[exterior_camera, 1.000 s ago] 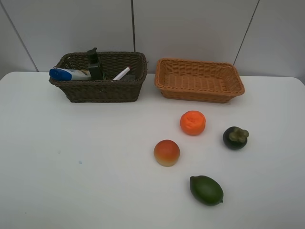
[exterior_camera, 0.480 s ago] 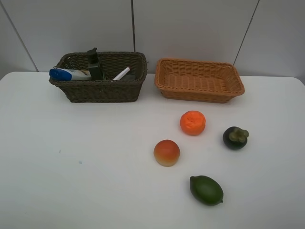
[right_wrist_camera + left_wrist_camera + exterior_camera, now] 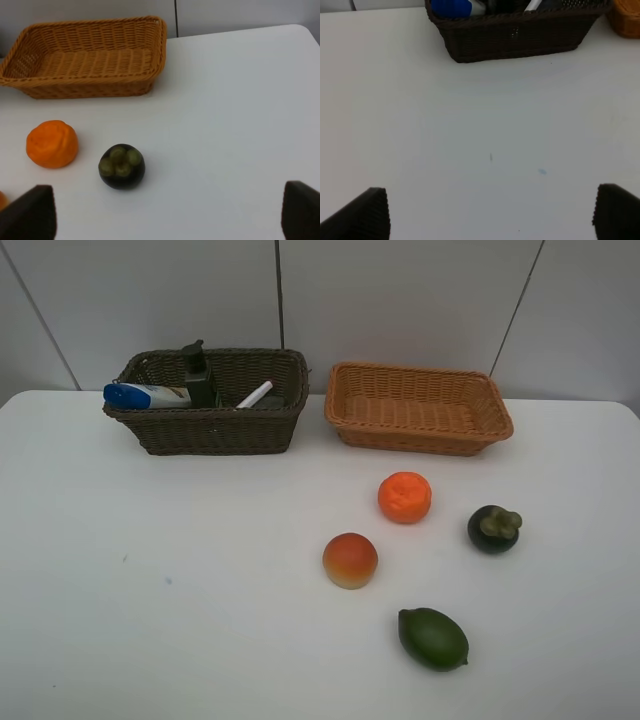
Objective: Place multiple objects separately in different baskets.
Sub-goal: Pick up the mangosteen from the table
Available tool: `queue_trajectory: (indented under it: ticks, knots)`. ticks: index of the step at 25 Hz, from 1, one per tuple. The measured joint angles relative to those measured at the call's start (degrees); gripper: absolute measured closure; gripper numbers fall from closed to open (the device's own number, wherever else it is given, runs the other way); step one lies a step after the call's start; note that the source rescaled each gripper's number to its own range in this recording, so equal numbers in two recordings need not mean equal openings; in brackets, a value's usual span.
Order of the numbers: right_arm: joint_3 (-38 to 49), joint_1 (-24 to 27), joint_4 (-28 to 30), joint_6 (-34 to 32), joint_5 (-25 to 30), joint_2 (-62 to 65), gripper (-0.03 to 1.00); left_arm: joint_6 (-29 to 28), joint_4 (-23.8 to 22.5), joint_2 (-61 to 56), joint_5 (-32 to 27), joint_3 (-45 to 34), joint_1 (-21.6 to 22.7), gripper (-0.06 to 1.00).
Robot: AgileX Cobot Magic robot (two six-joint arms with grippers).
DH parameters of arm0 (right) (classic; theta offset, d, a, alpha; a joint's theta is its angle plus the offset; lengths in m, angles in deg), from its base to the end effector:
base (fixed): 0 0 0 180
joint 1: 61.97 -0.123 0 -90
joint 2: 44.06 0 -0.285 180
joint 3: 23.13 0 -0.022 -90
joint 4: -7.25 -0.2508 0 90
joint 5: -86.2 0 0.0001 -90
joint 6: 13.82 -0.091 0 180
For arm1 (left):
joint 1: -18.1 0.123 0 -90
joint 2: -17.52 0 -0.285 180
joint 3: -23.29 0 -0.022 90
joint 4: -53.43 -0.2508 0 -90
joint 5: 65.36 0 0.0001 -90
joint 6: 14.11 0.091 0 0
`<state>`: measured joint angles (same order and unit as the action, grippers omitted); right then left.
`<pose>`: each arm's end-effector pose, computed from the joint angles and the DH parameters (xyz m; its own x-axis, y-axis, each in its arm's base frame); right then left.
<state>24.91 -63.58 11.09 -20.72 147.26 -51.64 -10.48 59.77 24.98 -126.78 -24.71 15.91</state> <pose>-0.0066 -0.0055 0.2796 -0.4441 0.0752 -0.8928 0.0636 0.9966 0.0524 -0.0080 -0.0085 0.2795 -0.4482 0.0274 -0.8935 0.1292 0.9910 -0.0345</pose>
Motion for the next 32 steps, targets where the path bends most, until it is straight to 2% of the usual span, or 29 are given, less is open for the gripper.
queue_trajectory:
  ticks: [9, 16, 20, 26, 32]
  knots:
    - [0.0, 0.0, 0.0, 0.0, 0.0, 0.0, -0.03, 0.0, 0.0, 0.0, 0.0, 0.0, 0.0, -0.06]
    - [-0.13, 0.0, 3.6, 0.25, -0.06, -4.52, -0.03, 0.0, 0.02, 0.0, 0.0, 0.0, 0.0, -0.06]
    - [-1.24, 0.0, 4.57, 0.25, -2.77, -13.99, -0.03, 0.0, 0.25, 0.0, 0.0, 0.0, 0.0, -0.06]
    - [-5.06, 0.0, 3.55, 0.2, -9.04, -35.76, -0.03, 0.0, 0.43, 0.0, 0.02, 0.0, 0.0, -0.06]
    - [-12.79, 0.0, 3.49, 0.24, -9.45, -62.15, -0.03, 0.0, 0.67, 0.0, 0.02, 0.0, 0.0, -0.06]
